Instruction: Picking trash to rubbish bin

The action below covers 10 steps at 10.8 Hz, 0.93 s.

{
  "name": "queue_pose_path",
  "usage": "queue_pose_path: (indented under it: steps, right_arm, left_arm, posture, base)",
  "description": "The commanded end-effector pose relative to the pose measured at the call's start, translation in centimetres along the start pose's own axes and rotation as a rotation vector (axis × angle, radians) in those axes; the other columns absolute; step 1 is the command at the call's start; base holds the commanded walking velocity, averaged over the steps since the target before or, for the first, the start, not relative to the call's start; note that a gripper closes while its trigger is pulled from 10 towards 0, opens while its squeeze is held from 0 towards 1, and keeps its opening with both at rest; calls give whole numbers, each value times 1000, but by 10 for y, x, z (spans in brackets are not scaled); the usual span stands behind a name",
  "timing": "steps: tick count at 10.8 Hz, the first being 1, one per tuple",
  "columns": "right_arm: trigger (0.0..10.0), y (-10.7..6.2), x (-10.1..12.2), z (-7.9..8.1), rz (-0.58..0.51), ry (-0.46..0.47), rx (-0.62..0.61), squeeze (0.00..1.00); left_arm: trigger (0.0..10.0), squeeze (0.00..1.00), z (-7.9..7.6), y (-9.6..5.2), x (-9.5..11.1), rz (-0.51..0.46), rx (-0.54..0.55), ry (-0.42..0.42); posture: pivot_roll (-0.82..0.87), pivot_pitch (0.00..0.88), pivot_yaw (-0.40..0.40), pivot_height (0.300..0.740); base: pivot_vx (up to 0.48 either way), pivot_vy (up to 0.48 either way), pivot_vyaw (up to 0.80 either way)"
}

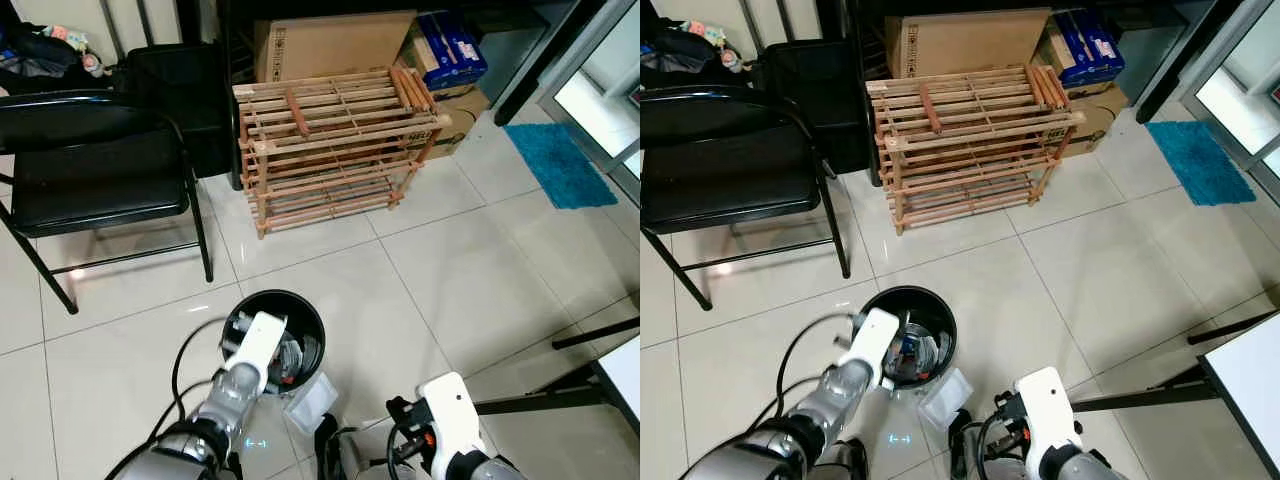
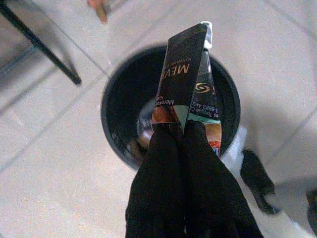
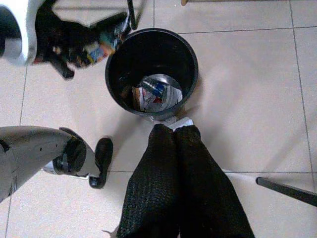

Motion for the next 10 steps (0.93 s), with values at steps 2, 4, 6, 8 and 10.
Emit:
queue_pose_path:
  steps: [2, 4, 6, 8, 10]
  right_arm:
    - [10000, -6, -1, -7, 2, -8, -32, 0]
    - [10000, -8, 8, -6, -27, -14, -33, 0]
    - [10000, -17, 10, -7, -38, -16, -41, 0]
    - [10000, -23, 12, -6, -45, -16, -46, 0]
    - [10000, -25, 15, -4, -55, -19, -43, 0]
  left_arm:
    - [10000, 0, 0, 1, 7, -22, 15, -2]
    - [10000, 0, 6, 3, 17, -52, 27, 1]
    - [10000, 1000, 12, 4, 28, -93, 51, -32]
    - [10000, 1000, 16, 5, 36, -114, 76, -30]
    - [10000, 1000, 21, 5, 43, -138, 101, -24]
  posture:
    - [-120, 269, -151, 740]
    - [-136, 276, -156, 740]
    - [-163, 287, -168, 740]
    - [-187, 295, -177, 740]
    - [-196, 295, -179, 740]
  base:
    - [0, 0, 0]
    - [0, 0, 0]
    - [0, 0, 0]
    - [0, 0, 0]
    - [0, 0, 0]
Point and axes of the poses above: a point about 5 cm out from each wrist's last joint towards the gripper, its own y axis pointing out of the wrist towards the gripper, its own x axis along the axis of the wrist's last joint, z = x × y, the point moved 3 cm from there along y, pointing out of the wrist towards the gripper, and after that the axes turned 1 degree about y, right-handed, at the moved point
